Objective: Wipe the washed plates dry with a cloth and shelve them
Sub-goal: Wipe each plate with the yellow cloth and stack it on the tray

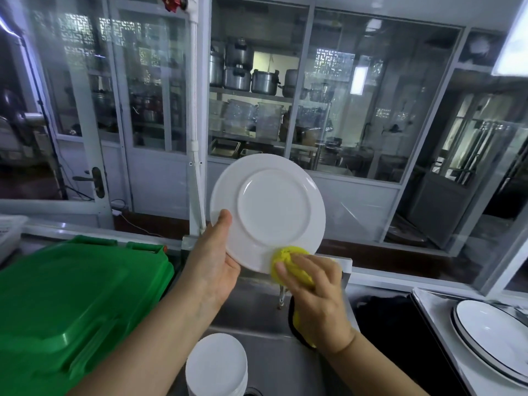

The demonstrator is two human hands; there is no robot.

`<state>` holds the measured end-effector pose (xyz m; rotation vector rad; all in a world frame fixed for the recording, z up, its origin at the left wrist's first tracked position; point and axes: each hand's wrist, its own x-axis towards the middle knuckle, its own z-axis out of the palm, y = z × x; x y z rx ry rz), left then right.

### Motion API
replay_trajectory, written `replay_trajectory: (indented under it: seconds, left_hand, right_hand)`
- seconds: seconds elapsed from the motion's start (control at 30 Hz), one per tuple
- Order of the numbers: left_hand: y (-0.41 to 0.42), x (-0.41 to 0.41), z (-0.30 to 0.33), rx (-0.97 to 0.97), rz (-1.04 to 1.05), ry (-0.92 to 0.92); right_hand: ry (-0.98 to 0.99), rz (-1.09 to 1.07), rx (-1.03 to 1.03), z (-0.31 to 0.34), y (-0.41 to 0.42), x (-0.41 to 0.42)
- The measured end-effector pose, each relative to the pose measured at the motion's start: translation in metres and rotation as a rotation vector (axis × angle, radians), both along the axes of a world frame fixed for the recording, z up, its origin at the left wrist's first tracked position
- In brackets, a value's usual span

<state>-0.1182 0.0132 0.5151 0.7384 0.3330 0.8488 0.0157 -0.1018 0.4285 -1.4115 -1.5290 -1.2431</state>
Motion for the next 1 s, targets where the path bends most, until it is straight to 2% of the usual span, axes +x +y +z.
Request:
replay_trajectory:
  seconds: [0.13, 0.23, 0.5, 0.73, 0.9, 1.0]
  left_hand:
    - [0.008, -0.015, 0.0, 0.13, 0.047, 0.093]
    - [0.015, -0.024, -0.002, 0.206, 0.076, 0.136]
    - [0.021, -0.031, -0.01, 0.338, 0.066, 0.157]
    - [0.038, -0.028, -0.026, 0.314, 0.074, 0.197]
    - [0.036, -0.02, -0.033, 0.326, -0.012, 0.182]
    - [0.028, -0.011, -0.04, 0.328, -0.071, 0.194]
  right_hand:
    - [0.202, -0.072, 0.07, 0.01, -0.003, 0.011]
    - [0.262, -0.106, 0.015, 0.033, 0.0, 0.021]
    - [0.113, -0.107, -0.14, 0.077, 0.038, -0.013]
    - [0.113, -0.049, -0.354, 0.032, 0.037, -0.05]
    - [0.127, -0.049, -0.413, 0.005, 0.003, -0.043]
    - [0.158, -0.127, -0.394, 0.0, -0.023, -0.032]
